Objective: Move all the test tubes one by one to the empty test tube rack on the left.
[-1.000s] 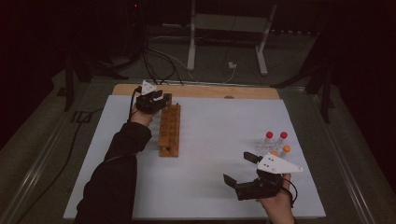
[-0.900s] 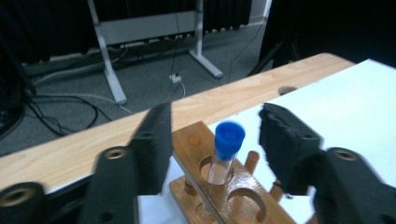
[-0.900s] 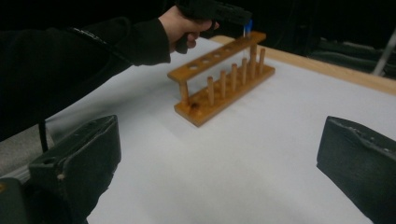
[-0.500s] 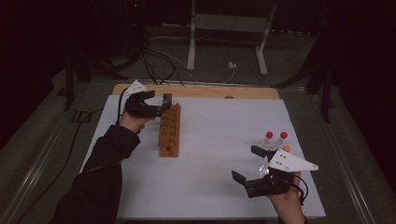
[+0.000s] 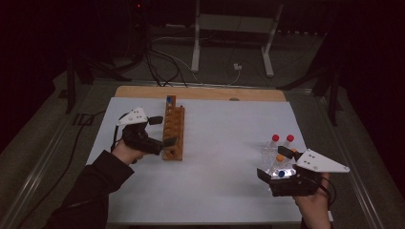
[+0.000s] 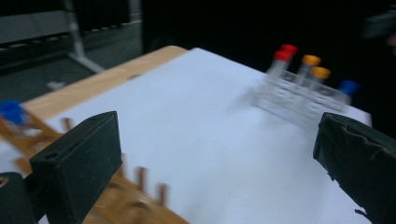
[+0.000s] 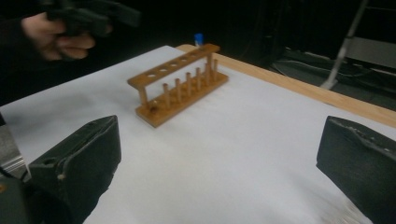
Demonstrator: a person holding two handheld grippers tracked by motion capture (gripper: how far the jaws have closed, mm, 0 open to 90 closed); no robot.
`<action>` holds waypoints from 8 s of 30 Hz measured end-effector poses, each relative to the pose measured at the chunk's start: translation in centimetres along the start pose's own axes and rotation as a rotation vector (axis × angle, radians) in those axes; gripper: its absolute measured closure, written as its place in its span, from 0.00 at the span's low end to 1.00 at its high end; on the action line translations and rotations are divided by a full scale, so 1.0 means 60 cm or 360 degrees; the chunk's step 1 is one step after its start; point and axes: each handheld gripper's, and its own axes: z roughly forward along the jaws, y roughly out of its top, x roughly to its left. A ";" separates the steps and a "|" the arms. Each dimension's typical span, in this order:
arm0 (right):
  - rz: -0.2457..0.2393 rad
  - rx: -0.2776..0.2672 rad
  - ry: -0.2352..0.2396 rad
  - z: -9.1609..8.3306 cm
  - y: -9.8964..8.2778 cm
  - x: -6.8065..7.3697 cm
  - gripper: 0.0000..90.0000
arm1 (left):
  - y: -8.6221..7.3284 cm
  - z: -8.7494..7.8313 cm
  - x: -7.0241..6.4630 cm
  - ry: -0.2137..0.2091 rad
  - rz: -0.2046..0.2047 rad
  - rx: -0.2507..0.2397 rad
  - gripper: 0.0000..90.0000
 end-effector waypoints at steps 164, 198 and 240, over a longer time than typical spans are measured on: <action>0.0048 0.0136 0.0031 0.096 -0.034 0.067 0.09 | 0.062 0.149 -0.104 -0.0339 0.0304 0.0084 0.86; 0.0077 0.0075 0.0053 0.084 -0.035 0.062 0.00 | 0.113 0.056 0.108 0.0421 0.0168 0.0010 0.86; 0.0107 0.0057 0.0069 0.079 -0.039 0.054 0.00 | -0.002 0.144 0.189 0.0629 -0.0047 0.0160 0.86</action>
